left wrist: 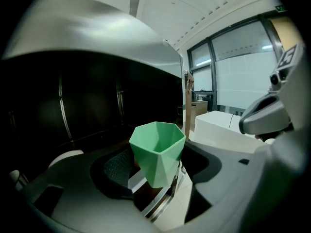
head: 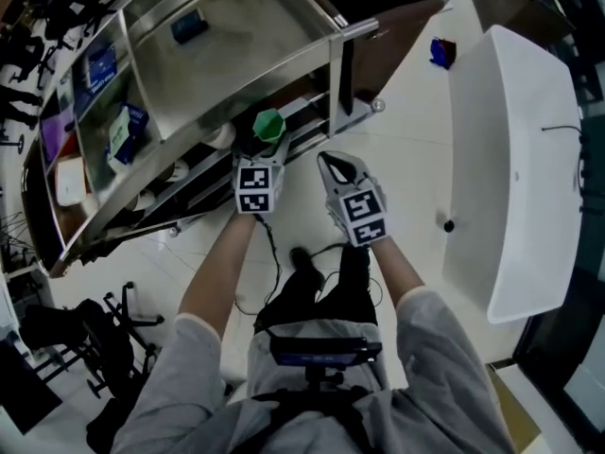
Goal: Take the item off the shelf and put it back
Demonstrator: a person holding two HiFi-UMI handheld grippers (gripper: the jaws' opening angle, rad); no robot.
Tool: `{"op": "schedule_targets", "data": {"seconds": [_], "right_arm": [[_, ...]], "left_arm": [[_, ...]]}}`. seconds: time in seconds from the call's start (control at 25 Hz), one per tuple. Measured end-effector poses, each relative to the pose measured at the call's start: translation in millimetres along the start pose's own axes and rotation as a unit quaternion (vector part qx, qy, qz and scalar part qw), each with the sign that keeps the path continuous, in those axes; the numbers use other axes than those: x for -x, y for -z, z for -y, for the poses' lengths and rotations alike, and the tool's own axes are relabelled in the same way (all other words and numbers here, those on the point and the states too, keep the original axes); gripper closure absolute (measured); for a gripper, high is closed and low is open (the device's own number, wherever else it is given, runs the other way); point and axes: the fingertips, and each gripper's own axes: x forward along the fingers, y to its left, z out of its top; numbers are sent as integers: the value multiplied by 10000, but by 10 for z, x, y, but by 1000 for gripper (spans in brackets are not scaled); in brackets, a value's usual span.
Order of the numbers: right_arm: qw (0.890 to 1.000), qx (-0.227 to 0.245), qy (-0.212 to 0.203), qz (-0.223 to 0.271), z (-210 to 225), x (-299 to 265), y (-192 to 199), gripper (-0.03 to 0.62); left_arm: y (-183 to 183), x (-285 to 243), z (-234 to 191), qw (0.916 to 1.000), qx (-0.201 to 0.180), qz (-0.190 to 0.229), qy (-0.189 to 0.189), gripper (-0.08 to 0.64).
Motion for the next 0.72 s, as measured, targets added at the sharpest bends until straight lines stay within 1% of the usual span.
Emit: {"op": "schedule_targets", "data": {"seconds": [0.16,0.36,0.56,0.72], "right_arm": [[9999,-80,89,31,110,-160,83,584],[9996,-196,166,86,236,-308,174,584],[9995,-240,156,95,308,-419,225,584],[9994,-283,164,151,374,-464,201,584]], "left_arm": [[13,-305,-106,9999,-64,80,-45,252],[-73,-634,-211,9997,-126,194,-93,251],[-139,-848,-208,9994,-202,247,-105,252],[-149,-1003,-230,9994,-182,238,-159,250]]}}
